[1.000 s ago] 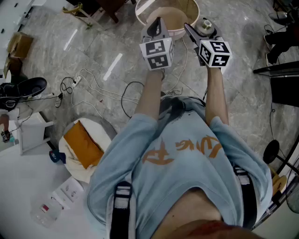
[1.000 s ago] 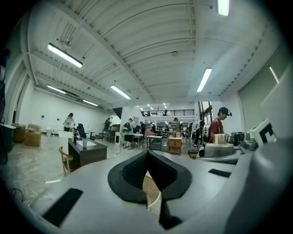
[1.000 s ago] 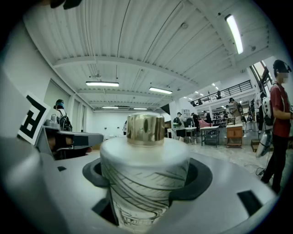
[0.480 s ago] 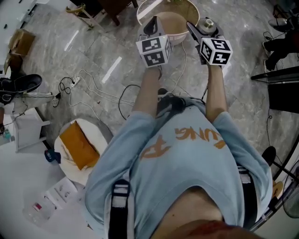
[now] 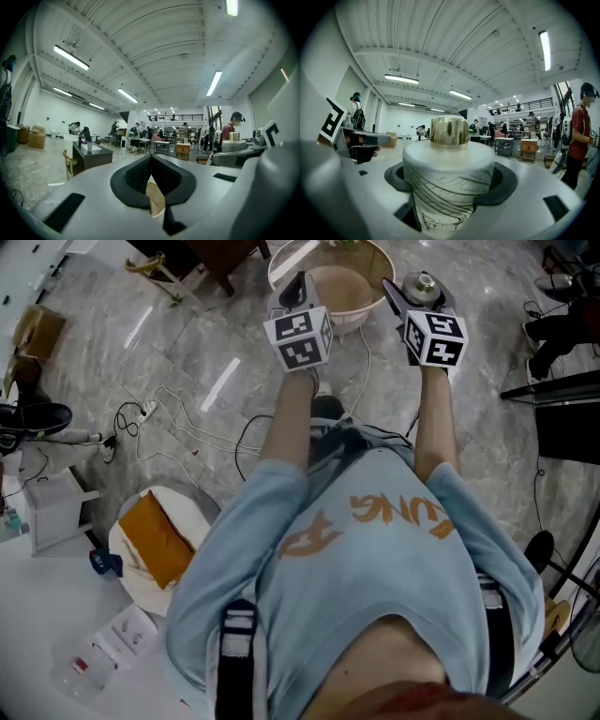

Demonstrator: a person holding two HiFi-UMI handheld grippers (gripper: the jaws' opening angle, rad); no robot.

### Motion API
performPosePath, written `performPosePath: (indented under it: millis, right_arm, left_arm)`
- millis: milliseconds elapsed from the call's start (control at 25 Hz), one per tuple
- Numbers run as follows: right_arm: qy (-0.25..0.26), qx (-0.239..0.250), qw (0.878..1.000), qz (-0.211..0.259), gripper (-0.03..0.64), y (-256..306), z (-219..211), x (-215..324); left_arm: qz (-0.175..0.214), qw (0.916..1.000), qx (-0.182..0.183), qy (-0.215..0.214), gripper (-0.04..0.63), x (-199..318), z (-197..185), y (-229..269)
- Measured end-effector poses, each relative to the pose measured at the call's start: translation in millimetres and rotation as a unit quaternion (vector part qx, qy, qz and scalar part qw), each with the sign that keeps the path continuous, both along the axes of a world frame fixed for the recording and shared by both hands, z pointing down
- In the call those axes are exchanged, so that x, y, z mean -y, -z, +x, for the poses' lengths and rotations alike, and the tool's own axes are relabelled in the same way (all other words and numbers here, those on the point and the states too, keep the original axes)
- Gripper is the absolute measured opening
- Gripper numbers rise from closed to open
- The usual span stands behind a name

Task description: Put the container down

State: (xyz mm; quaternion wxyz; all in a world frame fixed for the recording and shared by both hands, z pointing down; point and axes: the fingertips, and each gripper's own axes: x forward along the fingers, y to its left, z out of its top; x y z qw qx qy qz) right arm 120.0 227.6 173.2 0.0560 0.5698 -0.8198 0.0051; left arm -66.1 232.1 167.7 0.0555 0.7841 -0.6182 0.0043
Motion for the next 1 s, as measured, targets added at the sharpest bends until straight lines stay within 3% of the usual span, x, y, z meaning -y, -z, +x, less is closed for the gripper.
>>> performPosePath:
  millis: [680, 1000]
  right_arm:
    - [-0.053, 0.001, 0.998, -0.043, 0.36, -34, 27, 158]
    - [-0.064, 0.004, 0.995, -0.071, 0.36, -53, 5, 269]
  left_arm:
    - [-0.04, 0.9981, -0.023, -0.041, 0.026, 183, 20, -42]
    - [-0.074, 0.9967, -0.026, -0.021, 0.026, 295, -18, -68]
